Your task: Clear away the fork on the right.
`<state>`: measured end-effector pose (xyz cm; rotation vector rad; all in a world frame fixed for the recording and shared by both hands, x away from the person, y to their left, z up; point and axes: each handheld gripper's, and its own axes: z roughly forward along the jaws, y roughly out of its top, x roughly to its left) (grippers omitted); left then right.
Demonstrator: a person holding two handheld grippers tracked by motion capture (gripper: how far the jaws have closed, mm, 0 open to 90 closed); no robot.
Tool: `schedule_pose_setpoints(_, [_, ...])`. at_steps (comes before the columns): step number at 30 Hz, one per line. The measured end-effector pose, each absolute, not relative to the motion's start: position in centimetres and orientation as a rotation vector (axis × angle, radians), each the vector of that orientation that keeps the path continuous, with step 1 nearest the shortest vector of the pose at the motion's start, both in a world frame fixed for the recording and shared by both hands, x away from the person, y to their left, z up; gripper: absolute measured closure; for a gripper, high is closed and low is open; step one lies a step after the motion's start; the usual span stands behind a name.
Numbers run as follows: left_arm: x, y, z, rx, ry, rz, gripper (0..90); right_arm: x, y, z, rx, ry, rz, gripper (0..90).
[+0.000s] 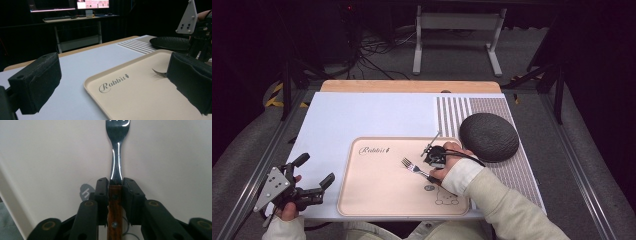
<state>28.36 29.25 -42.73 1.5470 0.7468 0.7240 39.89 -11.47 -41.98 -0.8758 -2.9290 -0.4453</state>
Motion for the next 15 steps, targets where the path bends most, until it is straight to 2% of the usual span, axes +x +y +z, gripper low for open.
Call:
schedule_pose_setpoints(11, [28.4,29.3,-42.7,1.548,0.745,0.726,0.2,39.8,-11.1,-41.0,-0.804,-2.972,-0.642,49.3])
schedule_pose_setpoints(13, [28.4,29.3,-42.7,1.550,0.744,0.724,0.2,39.8,-11.0,-40.5,-0.768,-2.996,-0.686,51.2])
schedule_pose_setpoints(15, [28.4,29.3,-42.7,1.550,0.744,0.724,0.2,39.7,-10.8,-40.1,-0.730,-3.003,-0.733,61.3])
